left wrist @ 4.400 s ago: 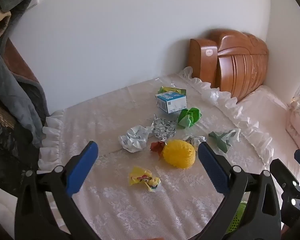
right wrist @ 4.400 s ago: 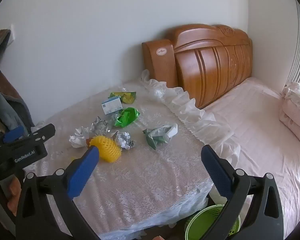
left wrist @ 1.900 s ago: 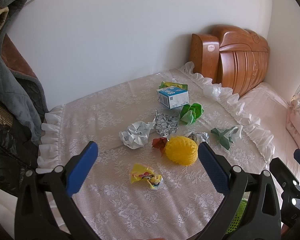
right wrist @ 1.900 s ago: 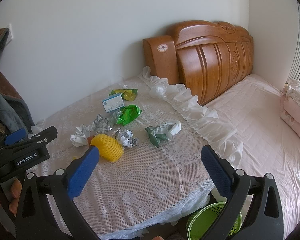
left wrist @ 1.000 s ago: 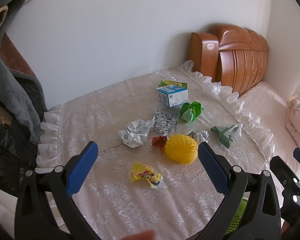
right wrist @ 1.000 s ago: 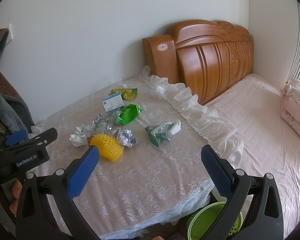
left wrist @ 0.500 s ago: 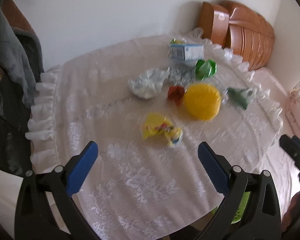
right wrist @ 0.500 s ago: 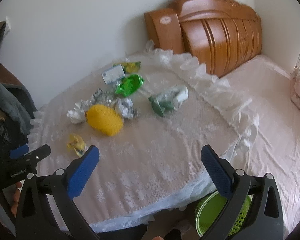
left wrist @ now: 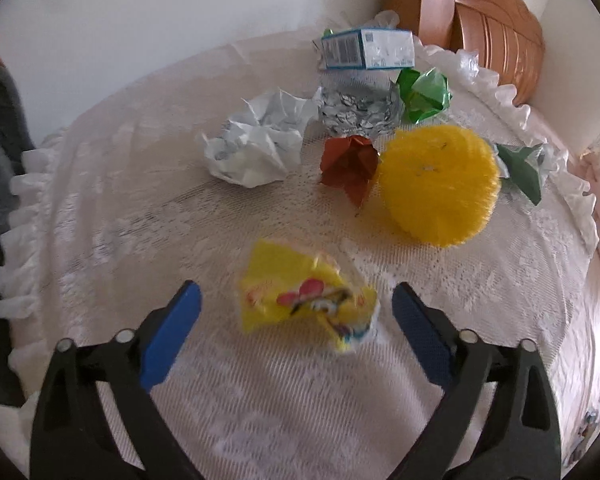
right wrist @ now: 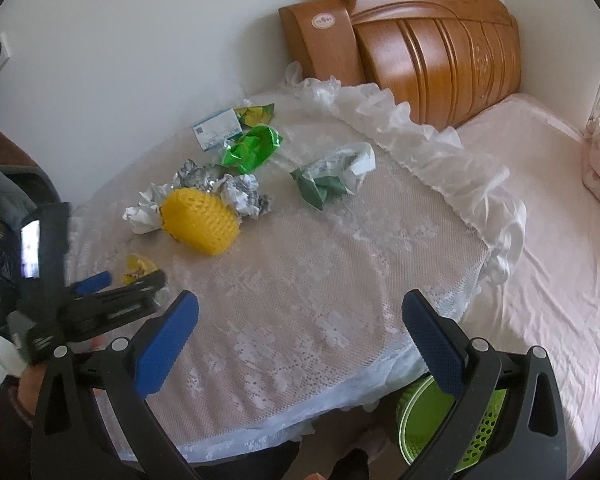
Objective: Collect trash
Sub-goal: 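Grasp the yellow candy wrapper with the left tool while the right tool grasps the yellow mesh net, then carry the yellow mesh net and candy wrapper over the green wastebasket with both tools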
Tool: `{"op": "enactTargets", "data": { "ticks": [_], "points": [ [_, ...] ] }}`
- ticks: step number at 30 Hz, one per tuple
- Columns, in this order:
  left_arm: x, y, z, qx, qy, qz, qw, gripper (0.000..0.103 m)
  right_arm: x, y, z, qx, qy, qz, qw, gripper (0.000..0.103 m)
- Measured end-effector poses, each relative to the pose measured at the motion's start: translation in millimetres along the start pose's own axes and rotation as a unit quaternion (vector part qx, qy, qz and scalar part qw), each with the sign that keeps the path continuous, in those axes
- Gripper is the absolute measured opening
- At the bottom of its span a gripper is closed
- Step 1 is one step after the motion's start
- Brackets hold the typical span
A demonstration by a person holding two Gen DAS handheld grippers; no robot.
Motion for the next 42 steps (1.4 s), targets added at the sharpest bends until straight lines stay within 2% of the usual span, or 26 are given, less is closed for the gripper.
{"op": "enactTargets", "data": {
  "ticks": [4, 6, 12, 13, 18, 24, 28, 31, 32, 34, 36, 38, 40, 42],
  "points": [
    [2.2, -0.4, 6.6, -0.017, -0.001, 0.007, 0.9998, 0.079, 5.8, -15.5, 2.3, 0.0, 0.009, -0.02, 1.0, 0.101],
    [1.5, -1.6, 8.3, -0.027, -0.003, 0.013, 0.9995, 0.065, 8.6, -23.3, 5.7, 0.008, 0.007, -0.03, 1.0, 0.101],
    [0.9, -7.4, 4.7, -0.059, 0.001, 0.022, 0.998, 0.054, 27.1, -61.7, 24.1, 0.029, 0.008, -0.129, 0.991, 0.099],
    [0.5, -10.1, 1.8, -0.064, 0.005, 0.024, 0.9977, 0.052, 32.5, -72.1, 30.7, 0.027, 0.009, -0.165, 0.986, 0.099],
    [2.2, -26.1, -17.4, -0.069, 0.026, 0.032, 0.9967, 0.051, 43.4, -105.6, 56.7, 0.022, 0.006, -0.274, 0.962, 0.095],
    [-0.7, -56.7, -46.6, -0.056, 0.05, 0.03, 0.9967, 0.051, 44.6, -143.6, 91.7, -0.019, 0.015, -0.412, 0.911, 0.093],
    [-9.0, -75.5, -55.9, -0.051, 0.051, 0.022, 0.9972, 0.051, 40.8, -155.5, 115.5, -0.047, 0.008, -0.465, 0.884, 0.079],
    [-13.5, -83.2, -57.9, -0.047, 0.049, 0.02, 0.9975, 0.051, 34.4, -159.1, 127.0, -0.06, 0.0, -0.48, 0.875, 0.06],
    [-13.9, -84.9, -58.2, -0.045, 0.049, 0.021, 0.9976, 0.051, 33.6, -160.3, 129.0, -0.06, -0.001, -0.479, 0.876, 0.05],
    [-16.0, -88.8, -60.5, -0.042, 0.05, 0.022, 0.9976, 0.051, 30.4, -159.4, 127.3, -0.06, -0.001, -0.47, 0.881, 0.044],
    [-16.0, -88.9, -62.4, -0.04, 0.052, 0.024, 0.9975, 0.051, 28.4, -158.9, 121.9, -0.063, 0.009, -0.463, 0.884, 0.044],
    [-16.6, -88.2, -65.6, -0.039, 0.055, 0.028, 0.9973, 0.051, 26.0, -158.0, 112.1, -0.056, 0.017, -0.445, 0.894, 0.043],
    [-16.9, -86.0, -68.9, -0.039, 0.057, 0.034, 0.997, 0.051, 24.9, -155.6, 102.2, -0.044, 0.02, -0.418, 0.907, 0.043],
    [-17.7, -80.7, -72.8, -0.041, 0.057, 0.043, 0.9966, 0.051, 26.0, -144.9, 87.7, -0.019, 0.018, -0.363, 0.931, 0.043]
  ]
}}
Point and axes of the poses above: each gripper's, at about its wrist camera, not at the fingertips, and z roughly the way its jaws point, y to its right, x to its top, the point moved 6 cm from there along z, roughly the way its jaws point, and after that the axes turned 1 degree about -y, right-handed, at the moved point
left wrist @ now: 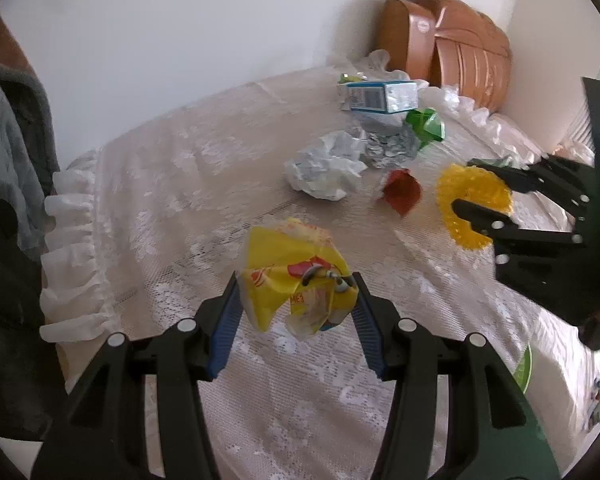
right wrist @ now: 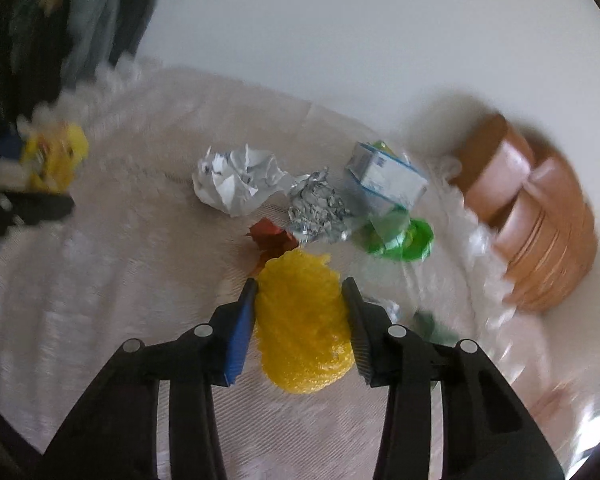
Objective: Collect trash
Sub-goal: 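Carry the yellow mesh net and candy wrapper over the green wastebasket with both tools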
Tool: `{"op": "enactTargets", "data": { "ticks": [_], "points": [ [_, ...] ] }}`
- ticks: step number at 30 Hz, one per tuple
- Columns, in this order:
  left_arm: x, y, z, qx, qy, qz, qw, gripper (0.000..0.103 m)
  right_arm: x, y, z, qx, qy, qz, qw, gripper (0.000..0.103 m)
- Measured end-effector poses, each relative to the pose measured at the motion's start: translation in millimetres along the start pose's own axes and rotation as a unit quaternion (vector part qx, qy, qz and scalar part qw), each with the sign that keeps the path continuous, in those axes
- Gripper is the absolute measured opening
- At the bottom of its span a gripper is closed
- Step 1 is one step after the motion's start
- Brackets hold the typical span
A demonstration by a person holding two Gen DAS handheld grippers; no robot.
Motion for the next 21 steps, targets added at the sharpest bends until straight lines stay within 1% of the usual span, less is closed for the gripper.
{"op": "enactTargets", "data": {
  "ticks": [1, 2, 3, 4, 6, 7, 8, 10, 11, 13, 14, 15, 19, 21],
  "points": [
    [-0.5, 3.0, -1.4, -0.001, 0.0, 0.004, 1.0, 0.051, -4.1, 7.2, -7.5, 0.016, 0.003, 0.039, 0.999, 0.043],
    [-0.5, 7.6, -3.3, -0.003, 0.001, 0.009, 1.0, 0.051, -7.4, 10.6, -13.1, 0.027, 0.006, 0.065, 0.998, 0.043],
    [0.1, 14.3, -5.5, -0.006, 0.002, 0.016, 0.9999, 0.051, -13.6, 17.9, -21.3, 0.046, 0.009, 0.107, 0.993, 0.043],
    [0.7, 20.1, -6.9, -0.009, 0.003, 0.021, 0.9997, 0.051, -17.5, 21.6, -26.2, 0.055, 0.012, 0.129, 0.99, 0.043],
    [2.8, 35.7, -10.2, -0.021, 0.004, 0.031, 0.9993, 0.051, -33.6, 36.7, -43.5, 0.077, 0.023, 0.194, 0.978, 0.043],
    [3.2, 41.9, -10.6, -0.025, 0.004, 0.034, 0.9991, 0.051, -38.8, 37.8, -50.3, 0.083, 0.026, 0.209, 0.974, 0.043],
    [4.2, 49.6, -11.4, -0.03, 0.005, 0.038, 0.9988, 0.051, -49.2, 46.1, -57.5, 0.094, 0.03, 0.235, 0.967, 0.043],
    [6.2, 65.9, -12.0, -0.042, 0.008, 0.045, 0.9981, 0.051, -58.6, 54.4, -61.1, 0.104, 0.032, 0.258, 0.96, 0.043],
    [6.8, 72.3, -11.9, -0.045, 0.009, 0.047, 0.9978, 0.051, -65.1, 61.5, -62.0, 0.119, 0.036, 0.276, 0.953, 0.043],
    [8.2, 84.7, -11.2, -0.05, 0.01, 0.052, 0.9974, 0.051, -70.9, 69.4, -62.3, 0.133, 0.042, 0.292, 0.946, 0.043],
    [8.6, 89.0, -10.5, -0.052, 0.01, 0.052, 0.9973, 0.051, -71.3, 74.6, -59.6, 0.148, 0.048, 0.305, 0.94, 0.043],
    [8.7, 92.4, -9.8, -0.054, 0.008, 0.051, 0.9972, 0.051, -72.4, 76.4, -58.9, 0.155, 0.05, 0.31, 0.937, 0.043],
    [6.6, 94.4, -10.9, -0.053, 0.007, 0.048, 0.9974, 0.051, -60.9, 87.2, -43.6, 0.187, 0.061, 0.334, 0.922, 0.043],
    [5.3, 89.6, -12.7, -0.048, 0.009, 0.044, 0.9979, 0.051, -53.3, 86.8, -40.0, 0.2, 0.066, 0.337, 0.918, 0.043]
  ]
}}
Point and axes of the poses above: each gripper's, at about its wrist camera, not at the fingertips, and z roughly the way its jaws point, y to its right, x to its top, the point moved 6 cm from there along z, roughly the way its jaws point, and after that the axes turned 1 degree about -y, right-handed, at the moved point
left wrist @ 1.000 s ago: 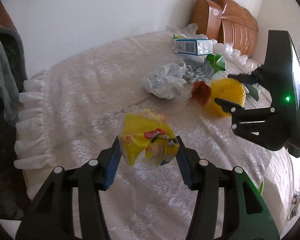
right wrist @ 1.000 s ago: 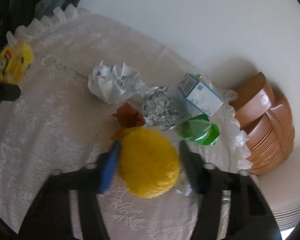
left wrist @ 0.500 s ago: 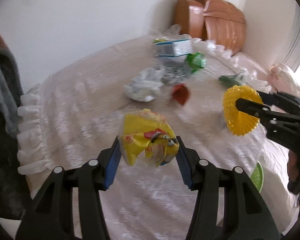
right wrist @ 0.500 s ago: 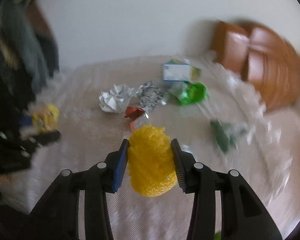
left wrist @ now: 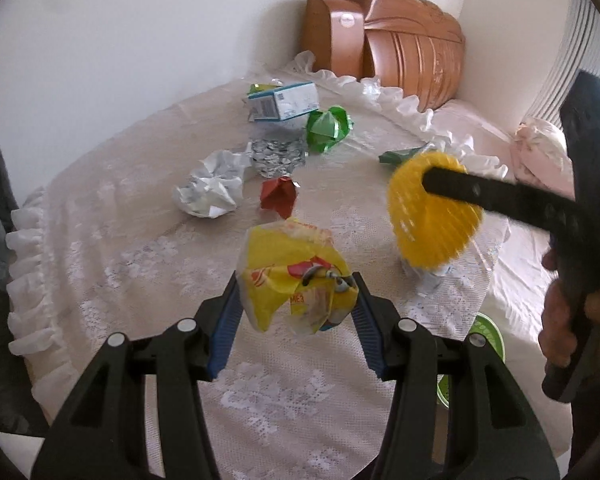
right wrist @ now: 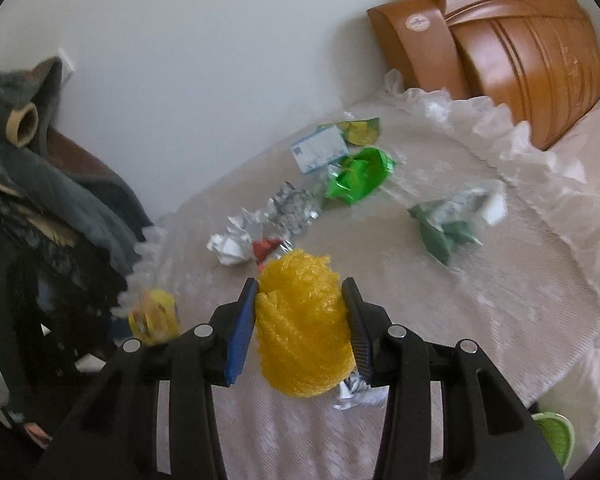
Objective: Collect trash
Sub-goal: 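Carry the yellow mesh net and candy wrapper over the green wastebasket with both tools, then open the right tool then the left tool, dropping both items into the wastebasket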
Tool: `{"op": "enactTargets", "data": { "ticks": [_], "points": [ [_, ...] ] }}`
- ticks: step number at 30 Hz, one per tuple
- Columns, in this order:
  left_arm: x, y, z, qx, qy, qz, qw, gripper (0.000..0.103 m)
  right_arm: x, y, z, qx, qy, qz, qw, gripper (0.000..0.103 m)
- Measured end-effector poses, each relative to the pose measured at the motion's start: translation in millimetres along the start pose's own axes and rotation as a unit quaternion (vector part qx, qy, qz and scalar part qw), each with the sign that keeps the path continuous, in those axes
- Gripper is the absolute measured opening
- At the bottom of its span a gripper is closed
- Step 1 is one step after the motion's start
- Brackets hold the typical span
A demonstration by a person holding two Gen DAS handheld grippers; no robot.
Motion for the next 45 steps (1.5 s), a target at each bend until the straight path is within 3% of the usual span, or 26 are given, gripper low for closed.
{"op": "enactTargets", "data": {
  "ticks": [10, 15, 18, 22, 26, 32, 36, 38, 40, 45],
  "points": [
    [-4.2, -33.1, -7.0, 0.022, 0.003, -0.031, 0.9993, 0.051, 49.1, -31.0, 20.5, 0.062, 0.021, 0.009, 0.998, 0.043],
    [1.2, -23.4, -11.8, 0.015, 0.007, -0.006, 0.9998, 0.051, 64.4, -32.5, -9.9, 0.053, 0.057, 0.017, 0.997, 0.043],
    [4.9, -3.5, -14.9, 0.0, 0.012, 0.017, 0.9998, 0.051, 59.4, -18.6, -49.6, 0.01, 0.081, 0.015, 0.997, 0.043],
    [9.5, 42.3, -17.6, -0.041, 0.013, 0.057, 0.9974, 0.051, 27.9, 19.4, -111.6, -0.082, 0.095, 0.022, 0.992, 0.045],
    [10.5, 96.7, -17.1, -0.09, 0.004, 0.095, 0.9913, 0.051, -35.2, 80.7, -168.8, -0.219, 0.071, 0.058, 0.972, 0.045],
    [4.3, 180.1, -8.1, -0.141, -0.018, 0.162, 0.9766, 0.051, -123.5, 161.0, -200.0, -0.305, 0.02, 0.156, 0.939, 0.045],
    [-4.6, 227.0, -0.1, -0.169, -0.042, 0.193, 0.9655, 0.051, -168.9, 204.0, -201.8, -0.327, -0.006, 0.207, 0.922, 0.047],
    [-9.4, 252.0, 3.2, -0.176, -0.049, 0.212, 0.9601, 0.051, -181.5, 214.0, -202.0, -0.334, -0.013, 0.221, 0.916, 0.072],
    [-15.0, 274.7, 4.2, -0.181, -0.053, 0.23, 0.9547, 0.051, -194.3, 227.3, -208.4, -0.349, -0.015, 0.237, 0.906, 0.088],
    [-28.3, 319.8, 9.0, -0.197, -0.067, 0.259, 0.9434, 0.051, -210.7, 249.5, -243.3, -0.371, -0.003, 0.258, 0.892, 0.1]
  ]
}}
Point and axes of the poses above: each gripper's, at about its wrist camera, not at the fingertips, and z roughly the way its jaws point, y to its right, x to its top, the point moved 6 cm from there along z, roughly the way its jaws point, and after that the axes turned 1 degree about -y, right-handed, at the moved point
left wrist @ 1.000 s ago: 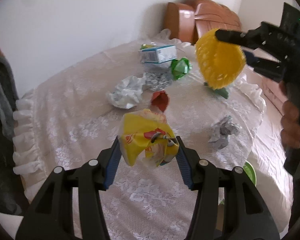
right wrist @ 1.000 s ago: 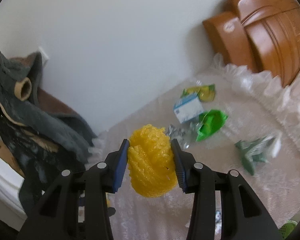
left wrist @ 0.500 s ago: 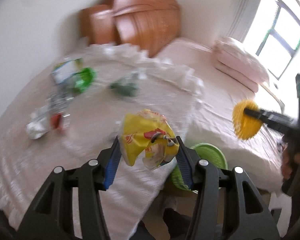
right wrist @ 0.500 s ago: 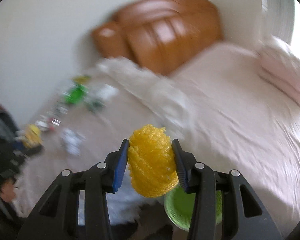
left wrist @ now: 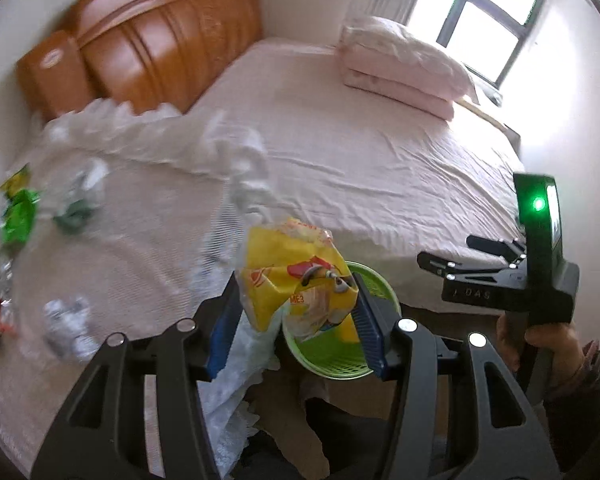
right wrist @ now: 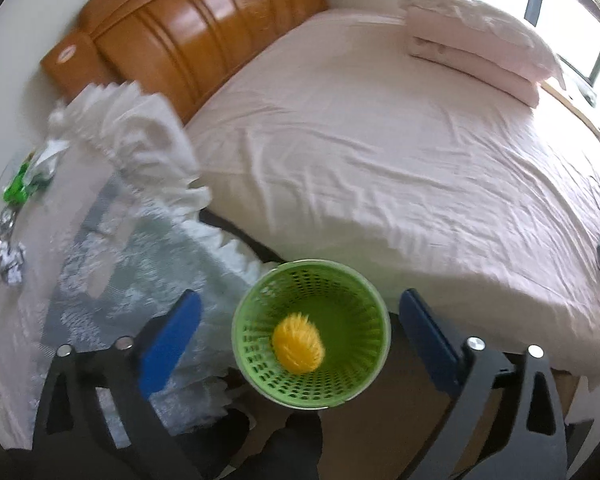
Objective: Collect trash
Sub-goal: 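Open the right tool then the left tool, dropping both items into the wastebasket, then grasp the crumpled paper with the left tool while the right tool grasps the green-white bag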
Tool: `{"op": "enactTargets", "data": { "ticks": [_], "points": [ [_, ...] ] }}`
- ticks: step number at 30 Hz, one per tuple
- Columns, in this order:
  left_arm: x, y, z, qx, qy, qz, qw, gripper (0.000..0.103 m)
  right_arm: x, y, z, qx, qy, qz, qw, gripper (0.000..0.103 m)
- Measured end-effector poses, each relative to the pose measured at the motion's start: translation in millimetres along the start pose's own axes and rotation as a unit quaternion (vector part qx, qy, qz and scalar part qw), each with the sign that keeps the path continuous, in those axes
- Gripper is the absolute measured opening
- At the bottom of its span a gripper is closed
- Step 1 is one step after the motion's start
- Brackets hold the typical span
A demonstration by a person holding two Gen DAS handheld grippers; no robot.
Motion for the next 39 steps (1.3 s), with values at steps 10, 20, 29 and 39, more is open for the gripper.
{"op": "enactTargets", "data": {
  "ticks": [10, 20, 29, 39],
  "points": [
    [26.1, 68.0, 25.4, -0.034, 0.005, 0.031, 0.9989, 0.09, 23.9, 54.4, -21.5, -0.008, 0.025, 0.03, 0.999, 0.101],
    [36.3, 86.6, 17.8, -0.021, 0.028, 0.043, 0.9985, 0.095, 36.6, 65.0, -28.0, -0.002, 0.036, 0.022, 0.999, 0.1],
    [33.6, 61.8, 5.0, -0.006, 0.038, 0.004, 0.9993, 0.095, 41.2, 44.9, -27.1, 0.007, 0.036, 0.01, 0.999, 0.101],
    [8.0, -38.1, -48.8, 0.102, 0.078, -0.095, 0.9872, 0.095, 52.9, -46.5, -48.7, 0.068, 0.051, -0.041, 0.996, 0.101]
  ]
}}
Point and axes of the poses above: each gripper's, at about its wrist camera, not at the fingertips, and z roughly the way its jaws point, y to its right, x to its top, the point moved 6 cm from there along z, roughly the way its jaws point, and after that the axes turned 1 degree about -y, right-handed, at the moved point
